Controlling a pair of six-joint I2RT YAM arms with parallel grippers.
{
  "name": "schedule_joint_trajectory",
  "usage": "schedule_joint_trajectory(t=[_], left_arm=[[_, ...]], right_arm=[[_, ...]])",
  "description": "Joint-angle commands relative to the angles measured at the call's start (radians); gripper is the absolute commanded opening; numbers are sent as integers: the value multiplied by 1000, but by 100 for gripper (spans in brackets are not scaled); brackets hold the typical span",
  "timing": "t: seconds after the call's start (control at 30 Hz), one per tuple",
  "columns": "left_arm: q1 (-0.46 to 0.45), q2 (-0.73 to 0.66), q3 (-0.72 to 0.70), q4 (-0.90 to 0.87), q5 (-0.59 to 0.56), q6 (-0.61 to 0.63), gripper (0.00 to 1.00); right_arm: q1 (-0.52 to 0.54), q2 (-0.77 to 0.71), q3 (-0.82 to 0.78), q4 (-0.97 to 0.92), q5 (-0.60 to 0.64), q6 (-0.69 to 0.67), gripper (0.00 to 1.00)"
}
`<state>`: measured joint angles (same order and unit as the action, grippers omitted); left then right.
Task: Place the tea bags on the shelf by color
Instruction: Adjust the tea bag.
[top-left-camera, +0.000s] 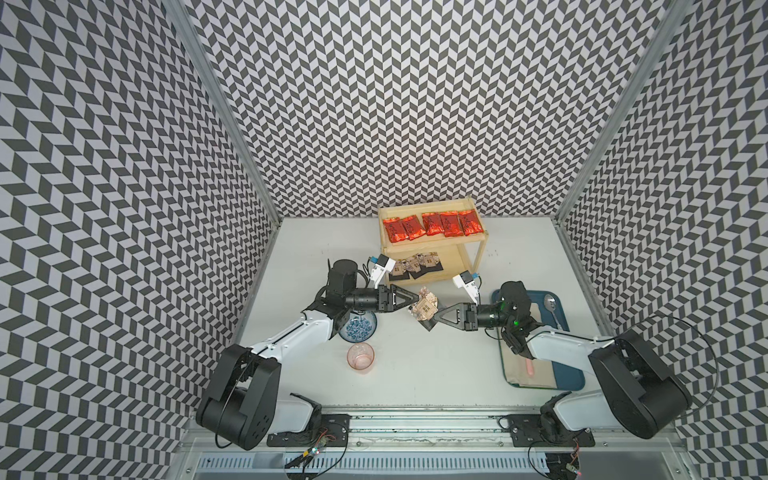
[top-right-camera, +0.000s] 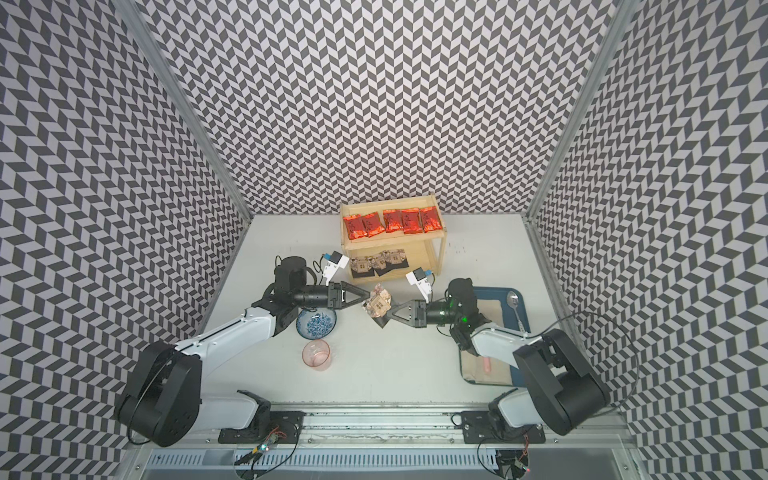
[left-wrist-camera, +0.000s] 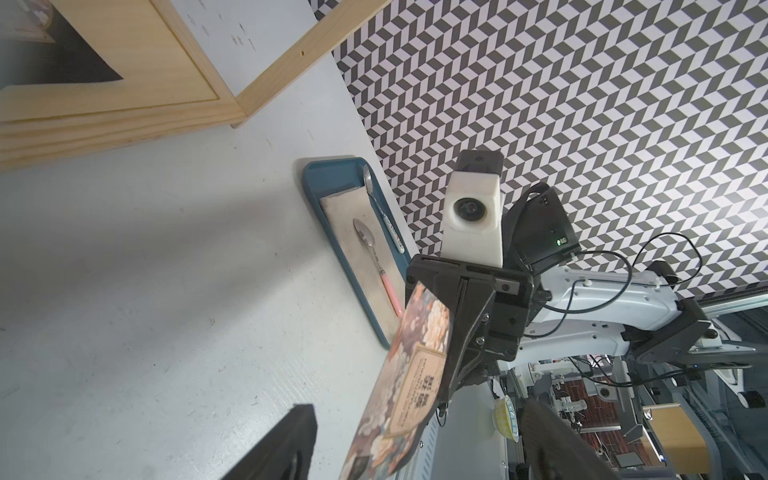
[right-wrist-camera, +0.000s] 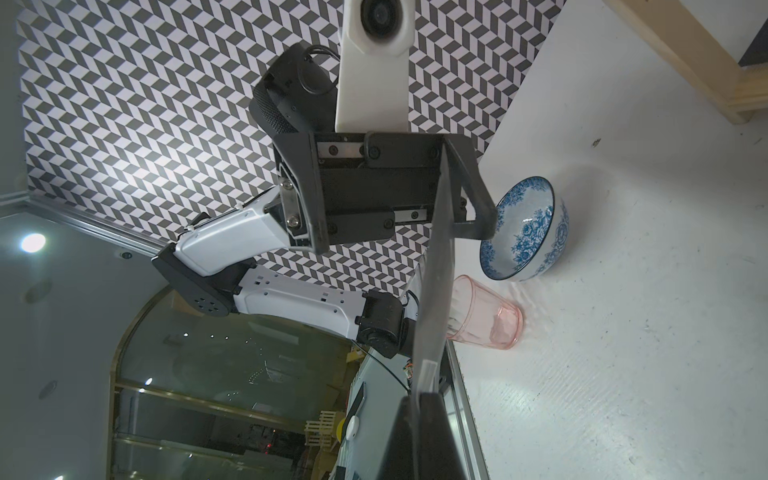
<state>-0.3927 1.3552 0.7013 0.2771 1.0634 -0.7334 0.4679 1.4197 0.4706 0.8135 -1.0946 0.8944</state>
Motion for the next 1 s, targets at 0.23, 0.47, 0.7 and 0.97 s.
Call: schedule_joint_trajectory(t=[0.23,0.47,0.7,0.97], left_arm=[[-24,-7,-2,-4,-15,17,52],[-36,-6,10,-35,-32,34,28],[-34,-11,30,-95,-57,65,2],[-26,-63,-47,144,-93,-167,0]], right_arm=[[8,11,22,24,-25,0,0],[9,22,44,3,-38,-11,0],[-1,14,43,-7,-35,-11,0],[55,-168,-111,264,334,282,34]])
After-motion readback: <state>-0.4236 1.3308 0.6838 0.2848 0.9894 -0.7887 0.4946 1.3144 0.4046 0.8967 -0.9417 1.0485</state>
